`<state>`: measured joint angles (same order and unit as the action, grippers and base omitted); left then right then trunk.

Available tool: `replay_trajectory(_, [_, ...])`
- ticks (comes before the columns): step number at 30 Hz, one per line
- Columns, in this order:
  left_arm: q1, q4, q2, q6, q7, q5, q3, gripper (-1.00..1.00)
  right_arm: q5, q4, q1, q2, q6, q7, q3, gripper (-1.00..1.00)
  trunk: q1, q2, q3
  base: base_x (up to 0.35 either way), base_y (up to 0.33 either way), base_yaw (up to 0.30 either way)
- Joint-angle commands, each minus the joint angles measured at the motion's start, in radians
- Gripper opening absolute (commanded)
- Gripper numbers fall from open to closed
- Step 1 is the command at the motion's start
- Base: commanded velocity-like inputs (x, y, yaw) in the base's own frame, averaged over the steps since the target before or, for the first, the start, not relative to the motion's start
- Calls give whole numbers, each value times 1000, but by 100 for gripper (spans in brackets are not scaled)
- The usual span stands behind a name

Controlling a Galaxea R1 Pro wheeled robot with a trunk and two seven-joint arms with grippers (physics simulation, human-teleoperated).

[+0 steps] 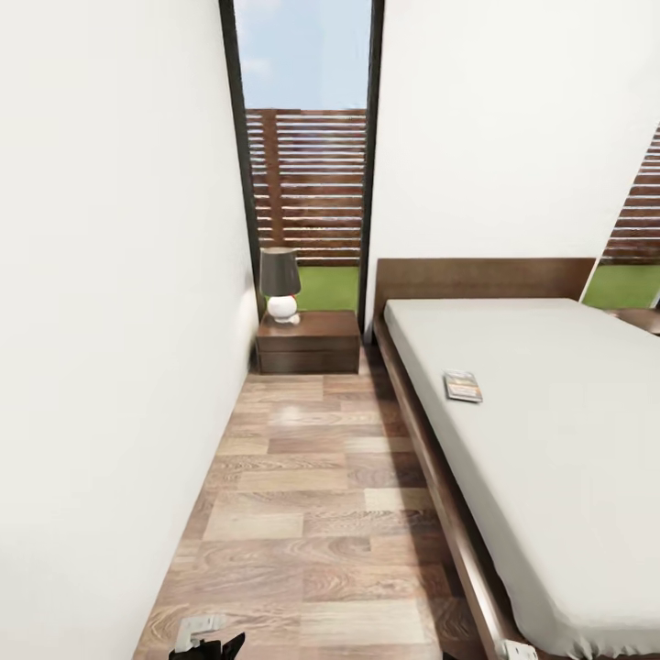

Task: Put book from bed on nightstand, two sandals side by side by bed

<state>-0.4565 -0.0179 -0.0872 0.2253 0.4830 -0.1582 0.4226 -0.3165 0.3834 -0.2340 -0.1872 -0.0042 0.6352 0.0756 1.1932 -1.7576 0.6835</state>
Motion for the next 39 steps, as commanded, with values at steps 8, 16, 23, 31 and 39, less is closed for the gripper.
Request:
replay_trajectory(8, [-1, 1, 0, 5, 2, -11, 8, 100, -4, -1, -1, 0, 0, 5, 1, 100, 0, 0, 1, 331, 0, 0])
replay_trajectory(16, [-1, 1, 0, 4, 2, -11, 8, 100, -4, -1, -1, 0, 0, 4, 1, 100, 0, 0, 1, 331, 0, 0])
replay_trajectory(23, [-1, 1, 0, 5, 2, -11, 8, 100, -3, -1, -1, 0, 0, 4, 1, 100, 0, 0, 1, 331, 0, 0])
replay_trajectory(31, [-1, 1, 0, 4, 2, -11, 8, 100, -3, -1, -1, 0, 0, 4, 1, 100, 0, 0, 1, 331, 0, 0])
replay_trajectory(39, [-1, 1, -1, 4, 2, -11, 8, 100, -3, -1, -1, 0, 0, 4, 1, 100, 0, 0, 1, 331, 0, 0])
